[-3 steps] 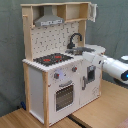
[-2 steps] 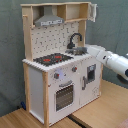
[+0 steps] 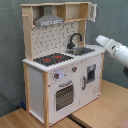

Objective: Play with the kitchen

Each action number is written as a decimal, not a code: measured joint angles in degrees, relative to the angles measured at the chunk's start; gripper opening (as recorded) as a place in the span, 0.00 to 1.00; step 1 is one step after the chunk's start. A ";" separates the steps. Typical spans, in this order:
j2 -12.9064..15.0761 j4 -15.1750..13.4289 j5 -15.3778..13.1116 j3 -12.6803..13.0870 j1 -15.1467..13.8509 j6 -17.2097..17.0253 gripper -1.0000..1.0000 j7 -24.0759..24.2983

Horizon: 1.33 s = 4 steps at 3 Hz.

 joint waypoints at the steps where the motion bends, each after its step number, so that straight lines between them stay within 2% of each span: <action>1: -0.84 0.47 -1.48 -3.24 1.45 -4.03 1.00 2.17; 3: -0.85 2.60 -7.35 -8.69 2.96 -11.48 1.00 8.83; 4: -0.73 3.82 -10.12 -10.54 2.93 -14.74 1.00 12.52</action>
